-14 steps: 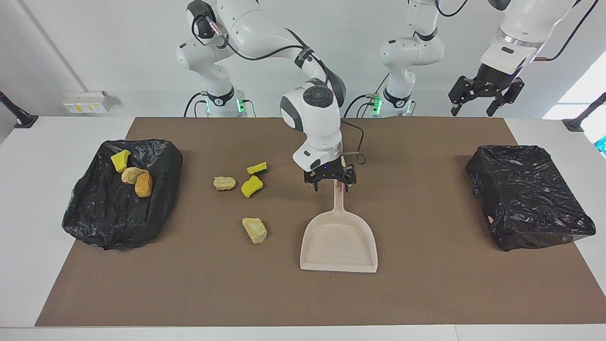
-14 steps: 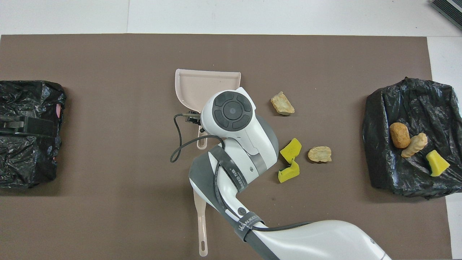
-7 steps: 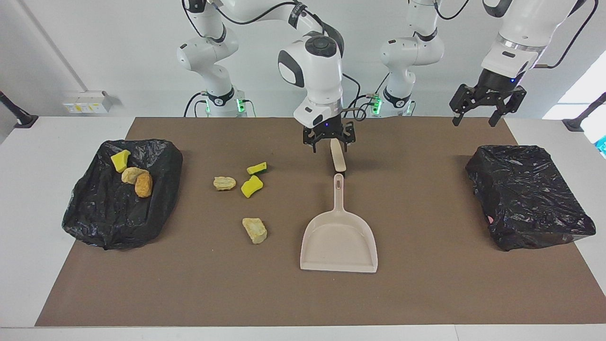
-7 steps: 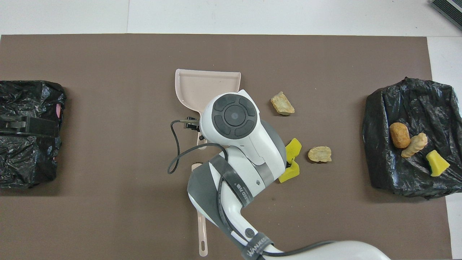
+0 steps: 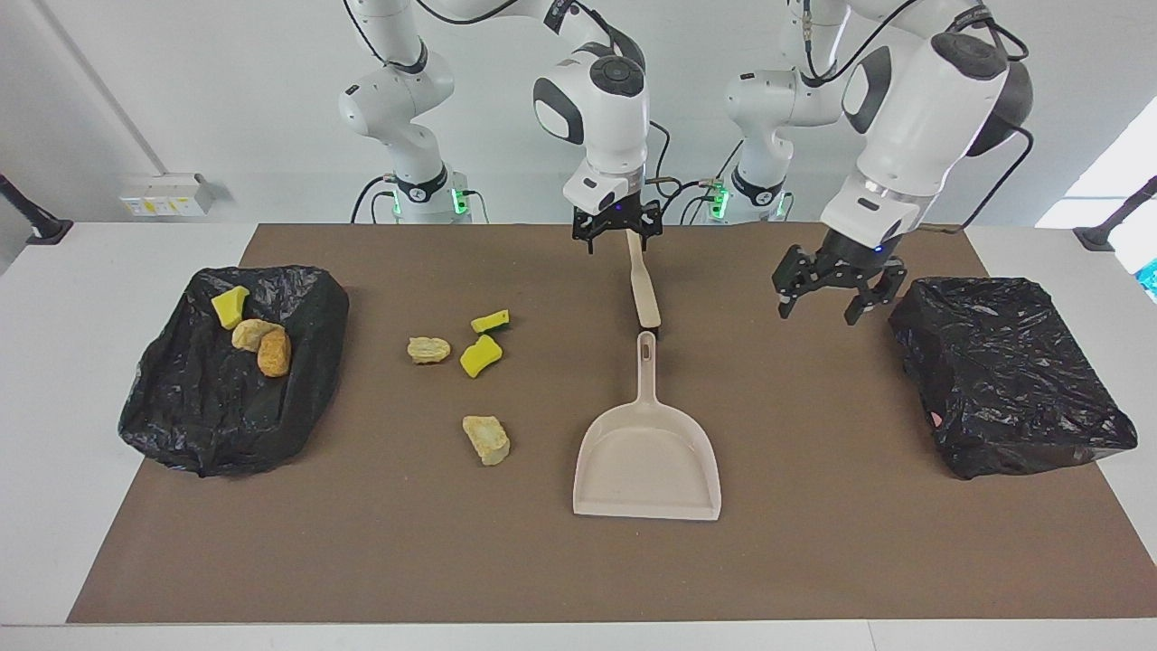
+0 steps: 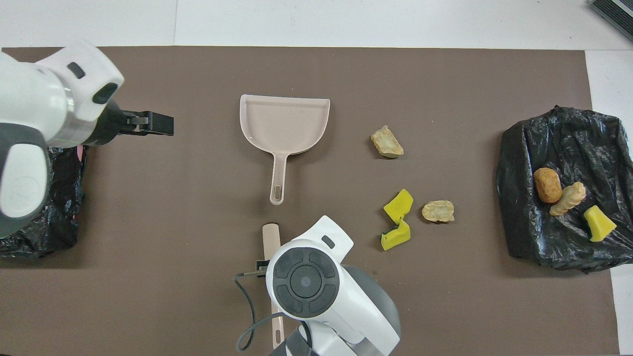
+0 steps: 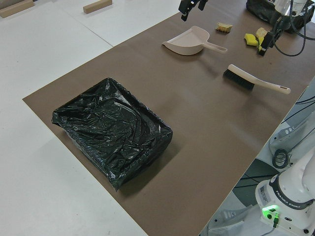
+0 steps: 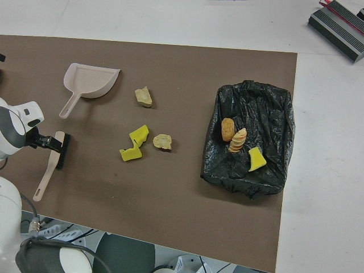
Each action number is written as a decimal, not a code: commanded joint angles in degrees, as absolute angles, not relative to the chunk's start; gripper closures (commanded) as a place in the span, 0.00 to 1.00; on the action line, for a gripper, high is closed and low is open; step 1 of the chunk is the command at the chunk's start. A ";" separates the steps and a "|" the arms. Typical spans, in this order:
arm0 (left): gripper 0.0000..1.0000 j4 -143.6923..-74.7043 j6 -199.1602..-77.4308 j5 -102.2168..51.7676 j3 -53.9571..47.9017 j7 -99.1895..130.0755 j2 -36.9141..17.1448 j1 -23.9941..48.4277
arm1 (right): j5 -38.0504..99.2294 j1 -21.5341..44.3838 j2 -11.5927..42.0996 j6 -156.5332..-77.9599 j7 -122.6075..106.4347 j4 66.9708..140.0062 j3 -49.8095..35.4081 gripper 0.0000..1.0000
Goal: Sweep and dump trash in bin
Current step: 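Grasp the dustpan handle with the left gripper, then hold the dustpan with the left gripper while the right gripper grasps the brush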
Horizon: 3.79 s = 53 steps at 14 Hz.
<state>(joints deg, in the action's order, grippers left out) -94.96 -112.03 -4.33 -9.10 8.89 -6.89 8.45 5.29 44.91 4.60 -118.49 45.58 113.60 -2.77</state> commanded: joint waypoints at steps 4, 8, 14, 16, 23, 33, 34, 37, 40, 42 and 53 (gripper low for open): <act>0.00 -95.62 -112.33 -2.02 -8.17 10.90 -11.16 16.16 | 6.33 51.41 4.74 -128.73 53.17 121.80 -3.16 0.00; 0.00 -97.38 -112.32 -1.93 -8.17 12.30 -14.06 19.33 | 6.15 53.17 7.20 -130.52 53.61 122.70 -3.16 0.00; 0.00 -102.30 -117.77 -2.11 -8.26 12.74 -15.64 22.06 | 6.15 53.26 7.56 -132.19 53.61 123.92 -3.25 0.24; 0.00 -102.48 -119.44 -2.11 -8.26 14.06 -16.43 22.32 | 6.15 54.05 8.61 -132.36 53.61 123.84 -3.25 0.41; 0.00 -102.48 -125.08 -1.93 -8.17 20.31 -20.92 25.84 | 6.15 53.79 7.12 -130.17 55.36 122.96 -3.16 1.00; 1.00 -99.76 -121.82 0.09 -8.17 20.92 -21.71 25.49 | 6.15 46.16 -1.49 -125.08 55.73 128.76 -2.99 1.00; 1.00 -99.76 -121.64 0.09 -8.17 21.00 -21.71 25.49 | 6.15 44.75 -2.28 -123.59 55.90 128.76 -2.99 1.00; 1.00 -99.76 -121.20 0.09 -8.17 20.92 -21.71 25.58 | 6.15 40.18 -4.39 -120.15 55.72 128.76 -2.90 1.00; 1.00 -99.76 -120.59 0.70 -7.74 19.96 -21.01 25.14 | 6.15 34.91 -6.41 -116.55 54.59 128.50 -2.99 1.00; 1.00 -99.76 -119.36 0.70 -7.65 16.02 -19.87 22.86 | 6.15 30.95 -7.21 -114.27 53.62 128.50 -2.90 1.00; 1.00 -100.19 -109.43 2.81 -7.47 -19.56 -14.77 15.83 | 4.92 4.86 -10.98 -107.66 13.16 132.61 -2.72 1.00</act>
